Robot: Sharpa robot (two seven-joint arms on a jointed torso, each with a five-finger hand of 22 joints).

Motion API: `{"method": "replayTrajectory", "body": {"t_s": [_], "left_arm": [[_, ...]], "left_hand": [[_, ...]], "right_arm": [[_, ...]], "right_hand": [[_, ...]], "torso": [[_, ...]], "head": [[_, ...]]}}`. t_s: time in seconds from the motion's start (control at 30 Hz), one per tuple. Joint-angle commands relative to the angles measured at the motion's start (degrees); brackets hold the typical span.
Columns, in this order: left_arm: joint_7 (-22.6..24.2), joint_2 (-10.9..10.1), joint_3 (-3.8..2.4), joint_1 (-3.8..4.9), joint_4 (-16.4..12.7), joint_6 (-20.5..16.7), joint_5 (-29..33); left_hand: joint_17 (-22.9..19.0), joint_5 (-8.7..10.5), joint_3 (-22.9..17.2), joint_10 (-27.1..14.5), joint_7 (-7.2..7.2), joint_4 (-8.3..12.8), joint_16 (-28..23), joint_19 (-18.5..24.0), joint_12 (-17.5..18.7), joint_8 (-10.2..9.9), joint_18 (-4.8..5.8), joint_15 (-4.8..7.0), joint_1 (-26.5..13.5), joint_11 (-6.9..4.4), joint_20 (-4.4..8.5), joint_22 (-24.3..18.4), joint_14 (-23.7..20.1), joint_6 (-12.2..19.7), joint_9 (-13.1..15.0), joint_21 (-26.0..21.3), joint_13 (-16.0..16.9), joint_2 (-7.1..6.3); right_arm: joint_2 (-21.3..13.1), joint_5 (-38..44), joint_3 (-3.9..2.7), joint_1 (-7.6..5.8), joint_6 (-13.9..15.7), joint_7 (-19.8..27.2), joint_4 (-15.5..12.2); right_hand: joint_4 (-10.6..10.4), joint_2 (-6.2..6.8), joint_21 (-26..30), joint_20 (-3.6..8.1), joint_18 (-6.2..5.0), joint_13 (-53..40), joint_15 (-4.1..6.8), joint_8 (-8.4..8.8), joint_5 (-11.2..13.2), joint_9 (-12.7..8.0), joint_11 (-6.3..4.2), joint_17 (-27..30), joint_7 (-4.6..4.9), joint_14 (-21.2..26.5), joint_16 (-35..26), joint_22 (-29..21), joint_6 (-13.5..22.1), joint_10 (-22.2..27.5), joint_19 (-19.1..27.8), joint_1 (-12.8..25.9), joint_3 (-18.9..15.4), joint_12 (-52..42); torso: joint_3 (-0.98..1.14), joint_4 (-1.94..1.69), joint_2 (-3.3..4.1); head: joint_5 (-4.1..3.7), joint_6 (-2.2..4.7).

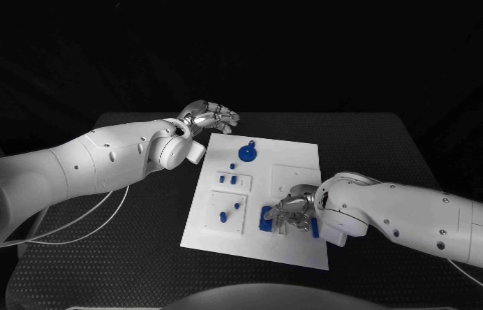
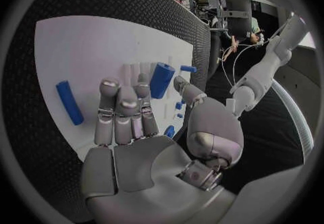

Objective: Assemble the parts on the task board

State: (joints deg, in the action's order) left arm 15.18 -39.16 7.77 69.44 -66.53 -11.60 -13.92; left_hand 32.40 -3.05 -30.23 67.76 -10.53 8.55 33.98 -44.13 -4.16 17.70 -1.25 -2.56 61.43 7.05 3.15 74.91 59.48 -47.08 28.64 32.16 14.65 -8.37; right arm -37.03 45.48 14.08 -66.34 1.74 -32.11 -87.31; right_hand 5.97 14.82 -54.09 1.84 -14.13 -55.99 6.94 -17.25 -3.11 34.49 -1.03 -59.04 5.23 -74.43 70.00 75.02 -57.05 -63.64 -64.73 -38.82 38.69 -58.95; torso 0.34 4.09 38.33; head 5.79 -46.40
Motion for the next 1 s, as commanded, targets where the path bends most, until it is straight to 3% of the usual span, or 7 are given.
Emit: {"method": "replayTrajectory", "body": {"t_s": [0.03, 0.23, 0.47, 0.83, 0.9, 0.97, 1.0], "left_arm": [[0.3, 0.0, -0.04, 0.10, -0.1, 0.7, 0.0], [0.3, 0.0, -0.03, 0.10, -0.1, 0.7, 0.0], [0.2, -0.1, -0.03, 0.10, -0.1, 0.8, 0.0], [0.2, -0.1, -0.03, 0.10, -0.2, 0.8, 0.0], [0.2, -0.2, -0.03, 0.10, -0.2, 0.8, 0.0], [0.1, -0.2, -0.03, 0.10, -0.2, 0.8, 0.0], [0.1, -0.2, -0.03, 0.10, -0.2, 0.8, 0.0]], "left_hand": [[0.1, -0.10, 0.0, -0.5, 0.03, -0.3, -0.4, 0.0, -0.2, 0.2, -0.97, -0.25, -0.3, -0.08, -0.26, 1.1, -0.2, 0.5, -0.1, -0.3, 0.1, -0.08], [0.1, -0.10, 0.0, -0.5, 0.02, -0.3, -0.4, 0.0, -0.2, 0.2, -0.97, -0.25, -0.3, -0.08, -0.26, 1.1, -0.2, 0.5, -0.1, -0.3, 0.1, -0.06], [0.1, -0.10, 0.0, -0.5, 0.03, -0.3, -0.4, 0.0, -0.2, 0.2, -0.97, -0.25, -0.3, -0.08, -0.26, 1.1, -0.2, 0.5, -0.1, -0.3, 0.1, -0.06], [0.2, -0.10, 0.0, -0.5, 0.02, -0.5, -0.5, 0.0, -0.2, 0.2, -0.96, -0.26, -0.4, -0.07, -0.27, 1.1, -0.1, 0.5, -0.1, -0.3, 0.1, 0.02], [0.2, -0.10, 0.0, -0.5, 0.02, -0.6, -0.5, 0.0, -0.2, 0.3, -0.95, -0.26, -0.4, -0.07, -0.28, 1.1, -0.1, 0.5, -0.1, -0.3, 0.1, 0.07], [0.3, -0.10, 0.0, -0.5, 0.02, -0.7, -0.5, 0.0, -0.2, 0.3, -0.95, -0.26, -0.4, -0.07, -0.28, 1.1, -0.1, 0.5, -0.1, -0.3, 0.1, 0.09], [0.3, -0.11, 0.0, -0.5, 0.02, -0.7, -0.5, 0.0, -0.2, 0.3, -0.95, -0.26, -0.5, -0.07, -0.28, 1.1, -0.1, 0.5, -0.1, -0.4, 0.1, 0.10]], "right_arm": [[-0.3, 4.2, 0.10, 0.22, -2.3, 3.4, -0.9], [-0.6, 6.7, 0.10, 0.38, -2.6, 4.5, -1.5], [-0.5, 9.4, 0.10, 0.46, -1.9, 4.0, -1.8], [-0.5, 10.2, 0.10, 0.48, -1.2, 2.1, -1.3], [-0.5, 10.1, 0.10, 0.48, -1.3, 2.1, -1.2], [-0.5, 10.1, 0.10, 0.48, -1.4, 2.0, -1.1], [-0.4, 10.1, 0.10, 0.48, -1.5, 2.1, -1.0]], "right_hand": [[1.8, 0.43, 0.0, 0.13, -0.87, -0.2, 0.28, -0.20, 0.3, 0.2, -0.05, -0.2, 0.06, 0.2, -0.2, 0.7, 0.2, 0.4, 0.4, -1.8, -1.4, 0.3], [7.7, -1.62, 0.5, 0.04, -0.87, -0.5, 0.25, 0.26, -0.2, 0.5, -0.05, -0.4, 0.09, 0.6, -0.5, 0.6, 0.5, 0.7, 1.2, -2.4, -9.3, 0.4], [10.2, -2.54, 0.7, 0.20, -0.87, -0.6, 0.47, 0.22, 0.1, 0.6, -0.29, -0.6, -0.17, 0.4, -0.6, 0.4, -0.4, 0.3, 0.9, -4.2, -11.0, 0.3], [8.9, -6.35, 0.7, 0.21, -0.87, -0.6, 0.76, 0.01, 0.1, 0.8, -0.67, -0.6, -0.57, -0.4, -0.5, 0.2, -1.9, -0.9, -0.1, -5.0, -10.3, 0.1], [6.5, -7.85, 0.7, 0.19, -0.87, -0.6, 0.86, 0.04, 0.3, 0.7, -0.85, -0.7, -0.66, -0.6, -0.5, 0.2, -2.4, -1.3, -0.4, -4.4, -8.5, 0.2], [4.1, -7.09, 0.7, 0.27, -0.87, -0.5, 0.96, 0.13, 0.5, 0.7, -0.84, -0.8, -0.90, -0.7, -0.5, 0.2, -2.8, -1.6, -0.6, -4.9, -4.8, 0.3], [3.5, -7.60, 0.7, 0.27, -0.87, -0.5, 0.97, 0.15, 0.3, 0.7, -0.92, -0.8, -0.83, -0.7, -0.5, 0.2, -2.8, -1.7, -0.7, -4.9, -3.9, 0.3]], "torso": [[0.03, 0.03, -0.02], [0.04, 0.05, 0.02], [0.02, 0.01, 0.02], [-0.04, 0.01, -0.01], [-0.03, -0.01, -0.01], [-0.03, -0.02, 0.01], [-0.02, -0.02, 0.01]], "head": [[0.09, 0.05], [0.16, 0.09], [0.11, 0.13], [0.06, -0.01], [0.02, -0.02], [0.02, -0.03], [0.03, -0.04]]}}
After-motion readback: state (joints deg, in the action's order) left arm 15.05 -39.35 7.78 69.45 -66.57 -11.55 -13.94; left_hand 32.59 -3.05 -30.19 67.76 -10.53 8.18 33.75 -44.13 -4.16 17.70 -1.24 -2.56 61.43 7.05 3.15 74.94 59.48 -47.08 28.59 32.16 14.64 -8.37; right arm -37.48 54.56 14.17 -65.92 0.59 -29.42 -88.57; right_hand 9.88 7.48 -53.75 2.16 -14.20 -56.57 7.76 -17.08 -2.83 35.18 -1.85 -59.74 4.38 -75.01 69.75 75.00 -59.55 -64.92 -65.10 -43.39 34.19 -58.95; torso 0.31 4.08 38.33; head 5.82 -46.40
